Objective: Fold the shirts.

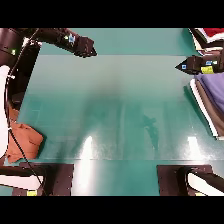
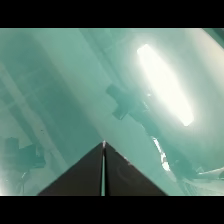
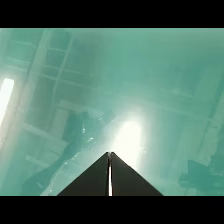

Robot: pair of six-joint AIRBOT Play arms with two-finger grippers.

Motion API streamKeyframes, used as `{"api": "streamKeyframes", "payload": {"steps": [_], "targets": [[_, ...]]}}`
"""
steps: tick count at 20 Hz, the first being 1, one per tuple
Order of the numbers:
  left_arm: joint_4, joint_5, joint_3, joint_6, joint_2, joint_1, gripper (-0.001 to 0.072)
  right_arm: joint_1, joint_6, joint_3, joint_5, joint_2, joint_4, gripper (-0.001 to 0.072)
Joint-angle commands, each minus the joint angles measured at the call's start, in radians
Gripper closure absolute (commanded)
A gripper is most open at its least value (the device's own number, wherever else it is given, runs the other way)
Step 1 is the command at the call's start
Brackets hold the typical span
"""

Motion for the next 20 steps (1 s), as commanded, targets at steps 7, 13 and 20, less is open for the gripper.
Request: {"api": "streamKeyframes", "payload": {"steps": [7,13,20], "targets": [[0.000,0.001,0.000,0.000,0.000,0.000,0.0680,0.002,0.001,0.001,-0.017,0.000,0.001,0.0693],[0.001,0.023,0.000,0.000,-0.001,0.000,0.0680,0.002,0.001,0.001,0.000,0.000,0.001,0.0694],[0.029,-0.059,0.000,0.015,0.022,0.024,0.0681,0.002,0.001,0.001,0.038,0.000,0.000,0.0694]]}}
